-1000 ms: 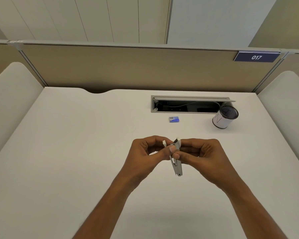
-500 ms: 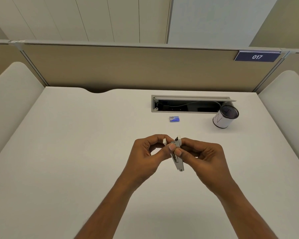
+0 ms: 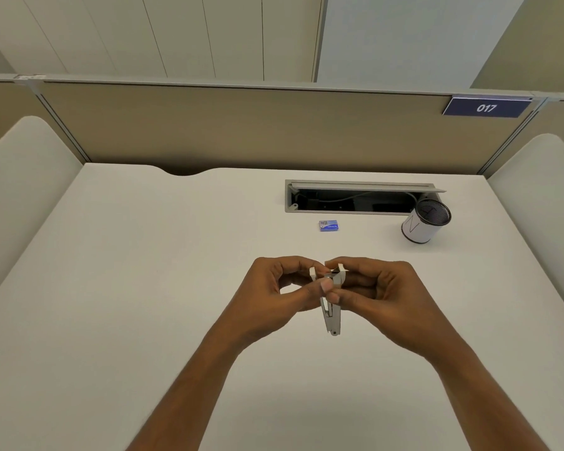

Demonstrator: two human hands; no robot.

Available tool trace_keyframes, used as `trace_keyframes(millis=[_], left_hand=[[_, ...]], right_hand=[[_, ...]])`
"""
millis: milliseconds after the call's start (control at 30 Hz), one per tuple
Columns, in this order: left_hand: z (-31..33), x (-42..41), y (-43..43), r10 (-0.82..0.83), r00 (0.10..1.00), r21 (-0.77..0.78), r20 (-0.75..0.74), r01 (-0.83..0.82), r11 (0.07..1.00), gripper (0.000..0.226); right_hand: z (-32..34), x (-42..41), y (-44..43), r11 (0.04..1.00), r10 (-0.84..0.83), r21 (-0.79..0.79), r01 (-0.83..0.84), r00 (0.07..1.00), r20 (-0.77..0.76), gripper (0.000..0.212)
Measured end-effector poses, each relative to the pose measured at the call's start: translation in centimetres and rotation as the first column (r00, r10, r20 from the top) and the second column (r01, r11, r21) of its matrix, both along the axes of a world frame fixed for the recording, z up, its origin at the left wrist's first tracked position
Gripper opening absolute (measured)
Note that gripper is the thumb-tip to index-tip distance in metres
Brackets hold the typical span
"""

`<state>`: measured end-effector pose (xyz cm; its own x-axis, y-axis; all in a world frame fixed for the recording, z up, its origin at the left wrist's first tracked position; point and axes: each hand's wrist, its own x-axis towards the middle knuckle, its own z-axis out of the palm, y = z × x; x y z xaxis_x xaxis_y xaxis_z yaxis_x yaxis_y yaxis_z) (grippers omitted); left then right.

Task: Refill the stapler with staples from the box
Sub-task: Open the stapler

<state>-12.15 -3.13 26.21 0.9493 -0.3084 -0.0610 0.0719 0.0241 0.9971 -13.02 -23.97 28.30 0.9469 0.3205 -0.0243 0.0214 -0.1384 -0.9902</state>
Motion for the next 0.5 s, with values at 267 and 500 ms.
trace_keyframes(millis=[267,500], left_hand=[[-0.2,0.0,-0.4,0.055,0.996,0.044,0.067,-0.058,0.997,0.009],[-0.8,0.1,0.5,0.127,0.992,-0.107,-0.004,-0.127,0.986,0.008]], right_hand=[[-0.9,-0.1,0.7,0.995,-0.093,0.031,0.091,0.994,0.051,0.024],[-0.4,-0.2,0.1,0.939,-0.223,0.253,0.232,0.973,-0.063,0.02]])
